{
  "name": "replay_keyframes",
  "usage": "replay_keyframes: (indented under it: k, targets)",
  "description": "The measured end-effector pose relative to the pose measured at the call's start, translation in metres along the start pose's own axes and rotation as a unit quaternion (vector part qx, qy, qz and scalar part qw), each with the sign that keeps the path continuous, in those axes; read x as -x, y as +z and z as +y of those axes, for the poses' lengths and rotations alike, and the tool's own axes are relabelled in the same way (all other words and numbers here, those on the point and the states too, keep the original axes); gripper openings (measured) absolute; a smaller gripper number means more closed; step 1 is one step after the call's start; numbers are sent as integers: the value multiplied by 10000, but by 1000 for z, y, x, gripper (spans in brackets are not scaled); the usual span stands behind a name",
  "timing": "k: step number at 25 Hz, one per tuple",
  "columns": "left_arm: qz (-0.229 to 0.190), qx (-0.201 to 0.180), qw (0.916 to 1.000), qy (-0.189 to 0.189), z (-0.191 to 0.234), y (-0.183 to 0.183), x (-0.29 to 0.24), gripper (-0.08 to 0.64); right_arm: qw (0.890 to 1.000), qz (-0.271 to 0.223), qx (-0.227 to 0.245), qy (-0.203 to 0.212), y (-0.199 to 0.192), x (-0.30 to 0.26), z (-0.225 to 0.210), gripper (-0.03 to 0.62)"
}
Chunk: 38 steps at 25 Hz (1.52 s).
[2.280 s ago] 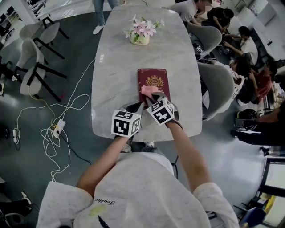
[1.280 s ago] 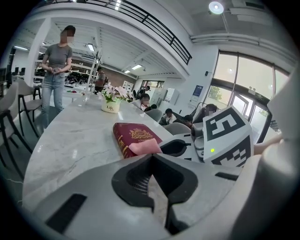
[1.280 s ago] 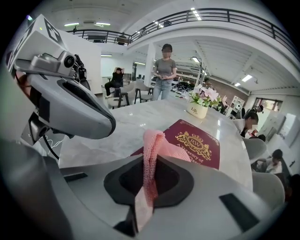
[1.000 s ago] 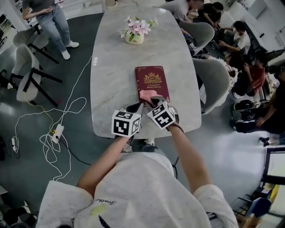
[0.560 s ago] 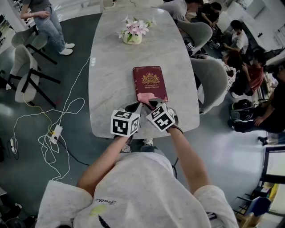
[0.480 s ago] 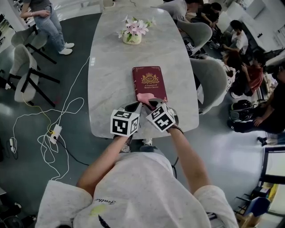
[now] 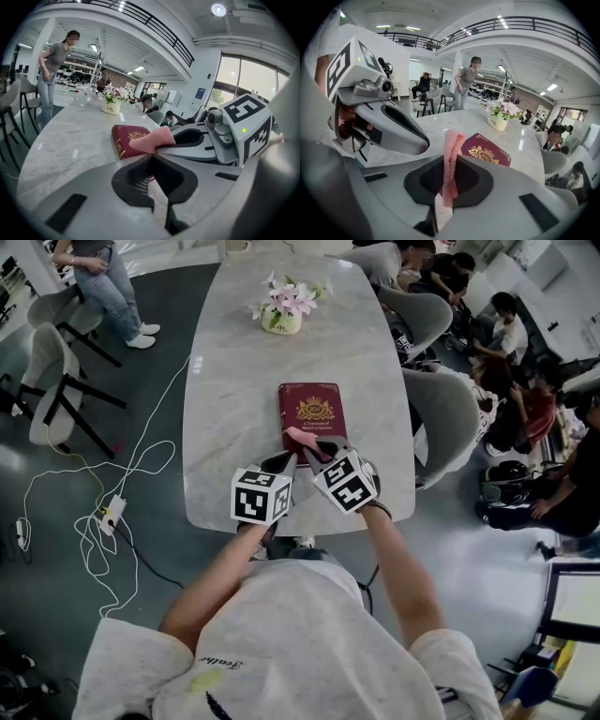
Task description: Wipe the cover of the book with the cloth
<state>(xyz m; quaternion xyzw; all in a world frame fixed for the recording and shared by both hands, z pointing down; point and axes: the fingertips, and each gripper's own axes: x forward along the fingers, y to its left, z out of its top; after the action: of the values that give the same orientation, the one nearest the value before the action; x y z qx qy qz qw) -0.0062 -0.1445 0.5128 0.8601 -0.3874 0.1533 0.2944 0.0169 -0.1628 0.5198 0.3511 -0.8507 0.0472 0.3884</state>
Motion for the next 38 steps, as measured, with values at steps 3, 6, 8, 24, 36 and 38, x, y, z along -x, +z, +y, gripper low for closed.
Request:
replay_keyframes:
  k: [3,6,8,24,36,38]
  targets:
    - [-29,38,10000,69,2,3,-3,8,9999,-83,132,3,10,0,-10,21]
    - [-57,77,9999,142,4,6,-6,8,9996,-150,248,26,18,-1,-18,20]
    - [-74,104,9997,184,5,8,-7,8,9993,-183,322,44,23,-2,-23,20]
    - [-238,497,9958,726,30,13,-16,8,9948,-331,904,322,59,-44,-62,20]
    - [-277,672,9911,1116,50,10,-10,8,9835,-107,1784,294,69,-102,-75,20]
    - [-280,719,9901,1169,53,9,-8,8,9790,9,2003,367,66,-112,-73,20]
